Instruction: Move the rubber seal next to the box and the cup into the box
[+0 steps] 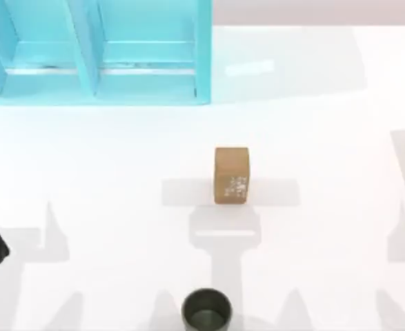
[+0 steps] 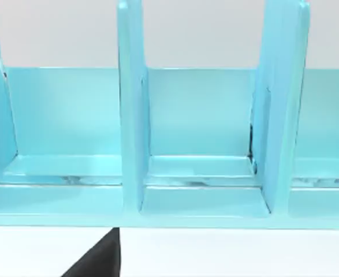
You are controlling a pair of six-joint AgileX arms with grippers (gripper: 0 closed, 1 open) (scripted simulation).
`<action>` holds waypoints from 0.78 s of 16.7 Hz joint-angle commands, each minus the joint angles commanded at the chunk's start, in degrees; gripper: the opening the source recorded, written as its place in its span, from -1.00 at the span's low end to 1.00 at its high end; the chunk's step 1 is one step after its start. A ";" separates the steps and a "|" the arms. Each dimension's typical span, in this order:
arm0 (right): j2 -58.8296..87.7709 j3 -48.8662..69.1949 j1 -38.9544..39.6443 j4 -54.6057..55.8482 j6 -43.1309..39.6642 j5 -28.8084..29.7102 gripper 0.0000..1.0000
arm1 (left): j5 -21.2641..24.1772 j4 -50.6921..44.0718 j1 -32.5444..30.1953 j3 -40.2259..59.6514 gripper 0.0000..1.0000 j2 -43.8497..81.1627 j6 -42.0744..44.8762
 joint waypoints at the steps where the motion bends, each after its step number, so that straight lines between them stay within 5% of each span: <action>1: 0.00 0.00 0.00 0.00 0.00 0.00 1.00 | 0.00 0.00 0.00 0.00 1.00 0.00 0.00; 6: 5.48 5.33 1.27 -3.33 1.58 -0.02 1.00 | 0.00 0.00 0.00 0.00 1.00 0.00 0.00; 13: 33.13 32.11 8.24 -20.77 9.79 -0.14 1.00 | 0.00 0.00 0.00 0.00 1.00 0.00 0.00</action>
